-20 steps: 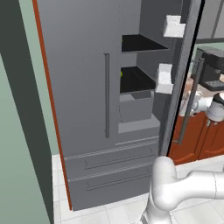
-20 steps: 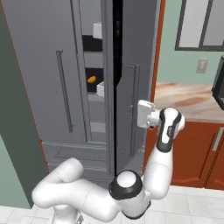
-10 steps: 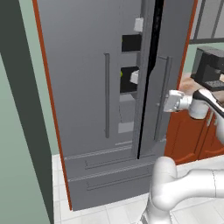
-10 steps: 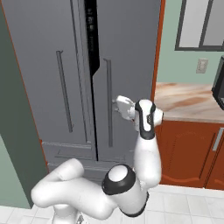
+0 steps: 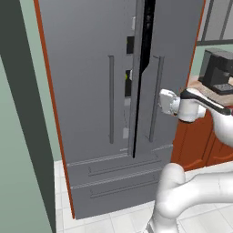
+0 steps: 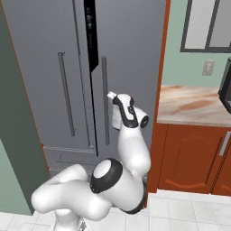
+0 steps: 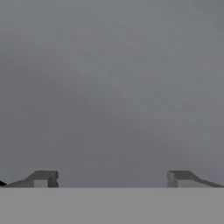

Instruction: Place the orange in the correct fridge rack based on whether it is a fruit or vegetable. Finally, close the fridge door.

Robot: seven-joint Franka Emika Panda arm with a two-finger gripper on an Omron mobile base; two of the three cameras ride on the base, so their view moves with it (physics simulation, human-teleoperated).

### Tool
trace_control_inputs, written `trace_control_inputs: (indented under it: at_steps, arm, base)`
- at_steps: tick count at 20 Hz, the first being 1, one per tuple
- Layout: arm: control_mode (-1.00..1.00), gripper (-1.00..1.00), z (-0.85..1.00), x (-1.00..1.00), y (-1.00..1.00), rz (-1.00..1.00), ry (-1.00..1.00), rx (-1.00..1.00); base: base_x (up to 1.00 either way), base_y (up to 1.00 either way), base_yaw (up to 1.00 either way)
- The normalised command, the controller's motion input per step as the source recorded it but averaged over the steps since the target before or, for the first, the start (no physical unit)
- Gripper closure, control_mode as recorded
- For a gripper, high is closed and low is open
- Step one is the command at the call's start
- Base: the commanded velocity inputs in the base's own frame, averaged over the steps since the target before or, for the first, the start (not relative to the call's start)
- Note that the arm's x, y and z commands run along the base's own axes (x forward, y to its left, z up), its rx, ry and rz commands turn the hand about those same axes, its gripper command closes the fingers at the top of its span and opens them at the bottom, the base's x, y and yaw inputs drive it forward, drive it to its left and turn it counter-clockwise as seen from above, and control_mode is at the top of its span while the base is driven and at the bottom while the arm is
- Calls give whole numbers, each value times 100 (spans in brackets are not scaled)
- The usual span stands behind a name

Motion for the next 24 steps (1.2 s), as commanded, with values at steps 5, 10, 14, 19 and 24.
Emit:
trace_control_inputs:
  at_steps: [5, 10, 14, 19, 24]
  arm:
    - [-100, -100, 16, 37, 8, -52, 13, 0]
    - [-100, -100, 32, 44, -6, -39, 23, 0]
    - [-100, -100, 17, 40, -11, -30, 18, 0]
    - [-100, -100, 3, 19, -21, -25, 9, 1]
    - [-100, -100, 48, -96, -32, -20, 0, 5]
  base:
    - [0, 0, 0]
    - [0, 0, 0]
    - [0, 0, 0]
    - [0, 0, 0]
    - [0, 0, 0]
